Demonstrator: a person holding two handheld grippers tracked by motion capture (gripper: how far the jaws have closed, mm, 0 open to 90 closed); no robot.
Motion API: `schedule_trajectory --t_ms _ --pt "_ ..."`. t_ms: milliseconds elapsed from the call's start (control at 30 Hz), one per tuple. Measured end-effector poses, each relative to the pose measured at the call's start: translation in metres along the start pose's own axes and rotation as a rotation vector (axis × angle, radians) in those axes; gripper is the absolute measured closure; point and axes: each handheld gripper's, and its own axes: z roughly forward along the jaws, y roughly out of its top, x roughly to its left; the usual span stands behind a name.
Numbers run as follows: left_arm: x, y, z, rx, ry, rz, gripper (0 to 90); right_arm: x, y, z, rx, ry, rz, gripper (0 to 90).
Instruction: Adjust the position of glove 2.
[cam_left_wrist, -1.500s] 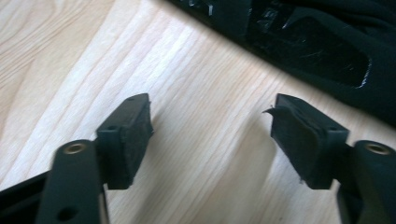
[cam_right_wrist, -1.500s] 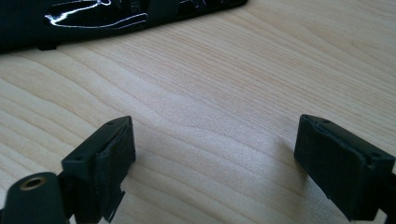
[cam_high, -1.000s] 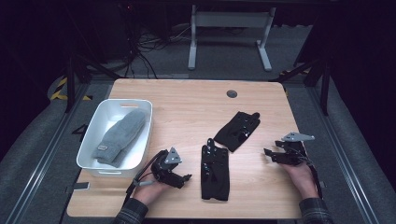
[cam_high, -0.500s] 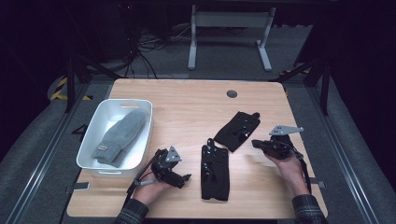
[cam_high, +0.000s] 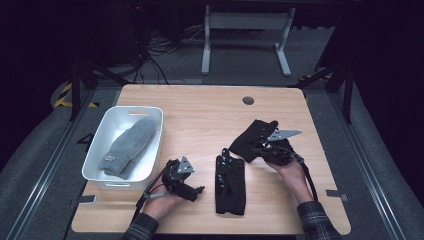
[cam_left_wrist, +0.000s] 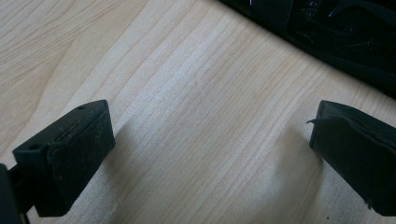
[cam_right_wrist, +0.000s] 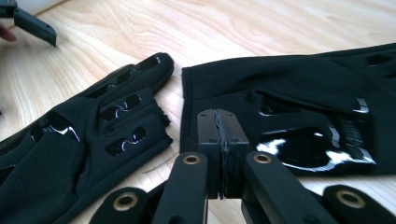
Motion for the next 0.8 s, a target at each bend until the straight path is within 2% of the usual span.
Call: schedule_trajectory --t_ms 100,200,333,400,533,600,667,800 --pt "0.0 0.0 0.0 0.0 -0.003 0.002 0.0 0.001 -0.001 0.007 0.024 0.006 -0.007 90.0" --pt "0.0 0.0 0.0 0.0 -0.002 0.004 0.0 0.001 -0.003 0.019 0.086 -0.005 -0.032 90.0" --pt "0.0 0.0 0.0 0.0 -0.001 0.004 0.0 -0.004 -0.004 0.022 0.086 -0.015 -0.02 90.0" --pt "0.001 0.0 0.0 0.0 -0.005 0.007 0.0 -0.007 -0.005 0.018 0.096 -0.043 -0.027 90.0" --pt "0.001 0.0 0.0 0.0 -0.006 0.007 0.1 -0.018 -0.014 0.005 0.092 -0.055 0.011 90.0" --pt "0.001 0.0 0.0 0.0 -0.006 0.009 0.0 -0.02 -0.017 -0.001 0.105 -0.074 0.013 90.0" --pt "0.001 0.0 0.0 0.0 -0.006 0.009 0.1 -0.023 -0.026 -0.014 0.111 -0.097 0.043 90.0" --pt "0.002 0.0 0.0 0.0 -0.007 0.009 0.0 -0.025 -0.035 -0.026 0.118 -0.109 0.059 90.0"
